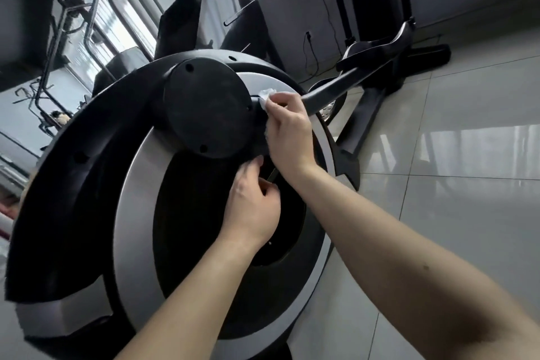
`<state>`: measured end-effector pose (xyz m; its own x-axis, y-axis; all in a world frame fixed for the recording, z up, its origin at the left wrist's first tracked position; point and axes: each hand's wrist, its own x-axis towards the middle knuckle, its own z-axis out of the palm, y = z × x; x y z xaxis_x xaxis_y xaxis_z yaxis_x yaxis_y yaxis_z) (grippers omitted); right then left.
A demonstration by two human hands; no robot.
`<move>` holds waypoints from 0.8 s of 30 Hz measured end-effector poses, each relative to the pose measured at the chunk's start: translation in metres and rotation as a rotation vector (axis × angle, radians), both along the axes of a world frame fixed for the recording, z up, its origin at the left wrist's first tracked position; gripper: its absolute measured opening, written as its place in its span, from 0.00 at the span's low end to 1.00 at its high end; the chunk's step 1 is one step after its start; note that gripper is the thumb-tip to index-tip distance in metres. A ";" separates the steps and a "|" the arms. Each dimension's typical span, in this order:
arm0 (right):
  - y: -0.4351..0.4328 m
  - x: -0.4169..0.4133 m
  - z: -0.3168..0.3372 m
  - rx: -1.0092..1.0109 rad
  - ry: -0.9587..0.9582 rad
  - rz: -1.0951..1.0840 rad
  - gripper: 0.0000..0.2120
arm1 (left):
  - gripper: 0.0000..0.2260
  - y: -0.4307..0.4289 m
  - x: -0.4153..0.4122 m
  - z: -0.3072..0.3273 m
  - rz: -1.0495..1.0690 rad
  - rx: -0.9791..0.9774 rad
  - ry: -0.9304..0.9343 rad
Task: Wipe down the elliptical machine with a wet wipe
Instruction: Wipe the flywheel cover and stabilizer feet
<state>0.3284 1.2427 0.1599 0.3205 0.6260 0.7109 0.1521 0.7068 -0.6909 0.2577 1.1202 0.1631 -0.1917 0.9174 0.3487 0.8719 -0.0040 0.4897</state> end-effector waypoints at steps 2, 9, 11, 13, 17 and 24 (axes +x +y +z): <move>0.018 0.005 -0.016 -0.037 -0.020 -0.052 0.13 | 0.26 0.001 -0.001 0.001 0.019 0.019 0.022; -0.005 -0.006 -0.021 0.048 -0.100 -0.086 0.13 | 0.25 0.004 -0.001 0.002 0.050 0.039 0.047; 0.005 -0.003 -0.027 0.035 -0.138 -0.089 0.13 | 0.25 0.003 0.001 0.002 0.047 0.039 0.052; 0.022 0.010 -0.034 -0.122 -0.106 -0.107 0.12 | 0.25 0.001 0.003 0.000 0.040 0.036 0.039; 0.005 0.002 -0.026 -0.113 -0.105 -0.095 0.13 | 0.25 -0.003 -0.002 0.002 0.045 0.047 0.053; 0.018 0.011 -0.026 -0.111 -0.129 -0.060 0.19 | 0.24 -0.021 -0.010 -0.002 0.059 0.037 0.026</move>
